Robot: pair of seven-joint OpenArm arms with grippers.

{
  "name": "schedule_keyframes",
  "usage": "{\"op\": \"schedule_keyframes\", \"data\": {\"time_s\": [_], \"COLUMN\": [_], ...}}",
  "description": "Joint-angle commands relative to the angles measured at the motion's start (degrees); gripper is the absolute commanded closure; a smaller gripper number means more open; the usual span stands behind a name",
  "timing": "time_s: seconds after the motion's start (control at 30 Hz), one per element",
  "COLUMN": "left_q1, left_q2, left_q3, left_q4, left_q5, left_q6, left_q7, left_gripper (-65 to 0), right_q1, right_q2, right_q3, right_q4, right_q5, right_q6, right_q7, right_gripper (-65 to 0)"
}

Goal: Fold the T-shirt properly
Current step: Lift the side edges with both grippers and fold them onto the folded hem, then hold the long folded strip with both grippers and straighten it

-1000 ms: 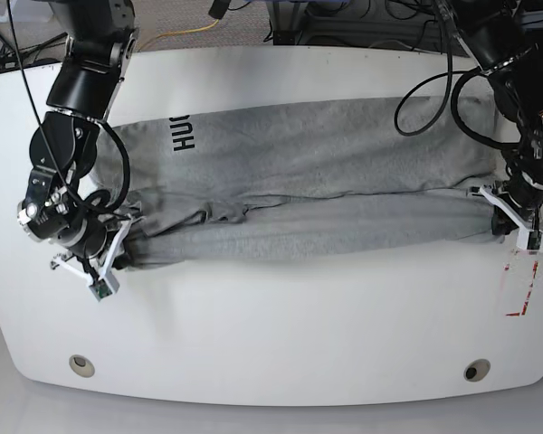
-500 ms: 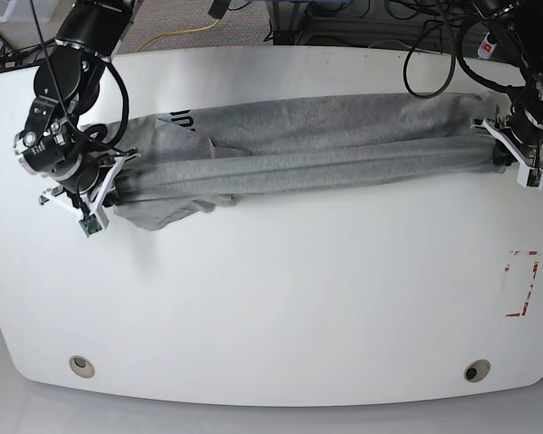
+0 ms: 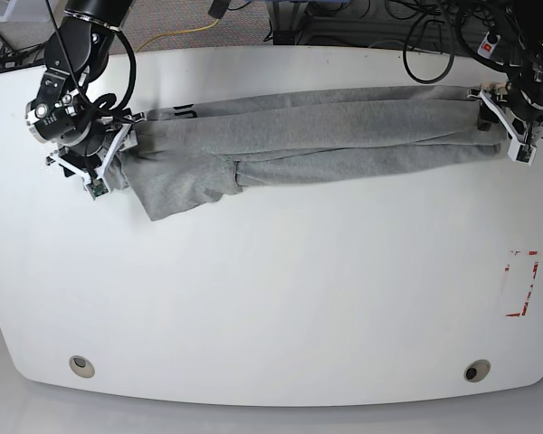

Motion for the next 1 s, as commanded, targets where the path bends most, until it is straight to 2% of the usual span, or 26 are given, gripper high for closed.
{"op": "schedule_keyframes", "data": {"time_s": [0.0,0.07,0.17,0.3,0.37,0.53,0.67,0.83,0.97], "left_q1": [-0.3,-0.48,-0.57,-2.5,-3.47,-3.91,-3.56,-1.8,-1.8], "left_q2": [-1.2,-1.29,-1.29,-1.03,-1.03,0.73,0.91,0.56,0.47], "left_q3": [-0.73,-0.81,-0.81,-0.81,-0.64,-0.29,-0.38,-0.46,-0.73], "left_q4": [1.7,4.16,8.38,9.26,9.17,6.71,6.62,4.95,1.78], "left_q5": [-0.69,-0.69,-0.69,-0.69,-0.34,-0.25,-0.25,-0.16,-0.16], "left_q6": [-0.53,-1.72,-1.72,-1.72,-1.72,-1.72,-1.72,-1.72,-1.72], "left_q7": [-0.53,0.17,1.49,1.75,1.75,1.75,1.75,1.49,1.49], "left_gripper": [-35.7,-35.7,-33.6,-29.7,-29.2,-29.3,-29.3,-29.3,-29.3], "right_q1": [1.0,1.62,3.9,7.51,9.97,18.76,23.86,27.37,28.52], "right_q2": [0.58,0.4,2.16,2.6,2.42,2.34,2.34,2.51,2.42], "right_q3": [3.76,6.14,9.74,9.74,9.39,3.32,1.74,-1.25,-3.89], "right_q4": [4.1,4.45,4.1,0.85,-2.23,-15.33,-24.73,-33.88,-39.15], "right_q5": [1.56,4.81,12.55,18.88,18.09,13.6,12.55,12.11,12.11], "right_q6": [-0.1,-0.1,-0.1,-0.1,-0.1,-0.1,-0.1,-0.1,-0.1], "right_q7": [-0.11,-2.48,-5.65,-6.7,-6.7,-6.53,-5.74,-2.75,-2.39], "right_gripper": [-46.0,-46.8,-46.6,-46.6,-46.6,-46.6,-46.6,-46.6,-46.6]}}
